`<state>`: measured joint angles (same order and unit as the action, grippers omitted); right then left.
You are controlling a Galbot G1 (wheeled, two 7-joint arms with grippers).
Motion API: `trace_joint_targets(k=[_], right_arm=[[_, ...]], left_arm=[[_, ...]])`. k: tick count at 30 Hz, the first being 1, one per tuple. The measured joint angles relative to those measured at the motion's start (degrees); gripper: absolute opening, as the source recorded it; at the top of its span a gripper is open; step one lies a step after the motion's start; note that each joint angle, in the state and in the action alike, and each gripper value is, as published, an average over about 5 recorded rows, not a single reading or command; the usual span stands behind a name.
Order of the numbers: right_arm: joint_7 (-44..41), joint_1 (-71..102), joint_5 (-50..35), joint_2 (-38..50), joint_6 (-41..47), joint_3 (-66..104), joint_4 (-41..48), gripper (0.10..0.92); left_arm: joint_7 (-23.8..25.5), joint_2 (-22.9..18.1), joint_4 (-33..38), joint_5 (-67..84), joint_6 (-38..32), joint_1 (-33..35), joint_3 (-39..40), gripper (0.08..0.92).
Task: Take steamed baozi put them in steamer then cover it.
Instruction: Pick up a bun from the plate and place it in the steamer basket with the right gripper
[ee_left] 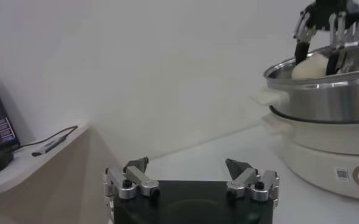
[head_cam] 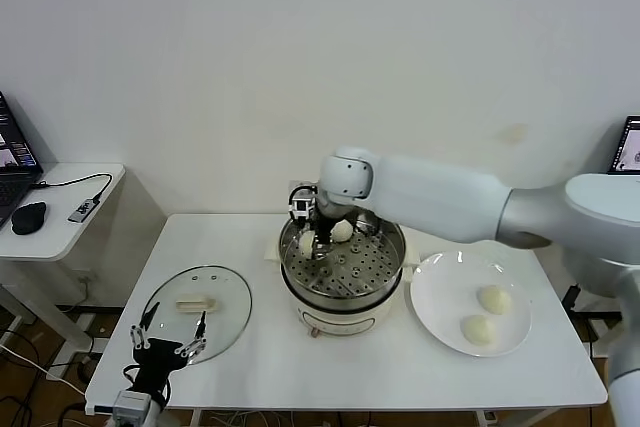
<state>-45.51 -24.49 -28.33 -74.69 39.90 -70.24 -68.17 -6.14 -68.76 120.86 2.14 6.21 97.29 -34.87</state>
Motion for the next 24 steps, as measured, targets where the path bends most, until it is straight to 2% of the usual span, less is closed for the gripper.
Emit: trace_joint_targets(k=[7,15,24], right_arm=[[0.0,1.1,0.8,-0.9,0.5,0.2,1.4,0.646],[-1.9,-0.1,1.2,1.2,-0.1,0.5,0.1,0.81],[-8.4,-7.5,2.5,11.1,-3.8,-1.4,-8.0,0.823]], left_arm=[[0.0,-0.2,0.0,0.0,0.0,0.0,0.0,0.823],[0.0,-0.2,0.0,0.0,0.0,0.0,0.2,0.823],[0.0,0.3,0.2,-0.1,0.1,-0.2,0.5,0.823]])
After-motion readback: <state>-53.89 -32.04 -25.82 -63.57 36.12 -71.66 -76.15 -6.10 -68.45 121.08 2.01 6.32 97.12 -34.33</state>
